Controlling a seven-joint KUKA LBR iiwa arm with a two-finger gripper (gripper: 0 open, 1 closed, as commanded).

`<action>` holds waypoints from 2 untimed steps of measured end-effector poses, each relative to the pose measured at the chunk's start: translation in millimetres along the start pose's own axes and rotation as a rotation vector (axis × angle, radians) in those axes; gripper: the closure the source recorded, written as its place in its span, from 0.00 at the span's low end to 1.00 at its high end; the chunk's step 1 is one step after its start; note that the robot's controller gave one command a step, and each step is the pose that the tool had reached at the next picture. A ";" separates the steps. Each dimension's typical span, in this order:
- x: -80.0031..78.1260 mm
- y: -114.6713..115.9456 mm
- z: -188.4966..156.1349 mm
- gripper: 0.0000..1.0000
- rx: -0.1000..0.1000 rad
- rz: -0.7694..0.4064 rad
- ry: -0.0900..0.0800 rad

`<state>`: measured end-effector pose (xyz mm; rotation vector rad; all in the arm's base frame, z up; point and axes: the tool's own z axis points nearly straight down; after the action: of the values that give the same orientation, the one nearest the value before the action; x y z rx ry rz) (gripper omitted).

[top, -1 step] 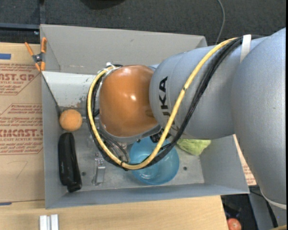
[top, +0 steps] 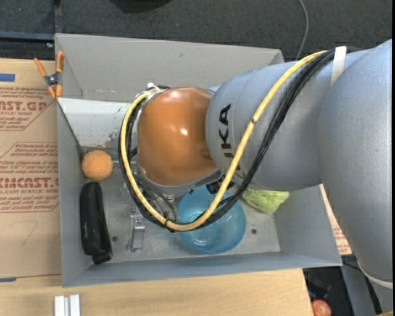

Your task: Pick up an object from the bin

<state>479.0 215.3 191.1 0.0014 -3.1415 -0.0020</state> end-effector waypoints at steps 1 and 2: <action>-91.2 32.5 113.3 0.00 0.000 -0.249 0.004; -93.5 33.4 114.8 0.00 -0.001 -0.248 0.005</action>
Offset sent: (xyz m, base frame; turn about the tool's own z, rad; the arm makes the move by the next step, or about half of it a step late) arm 0.0941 0.0239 -0.1211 -0.7552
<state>572.5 249.0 76.4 0.3896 -3.1126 -0.0036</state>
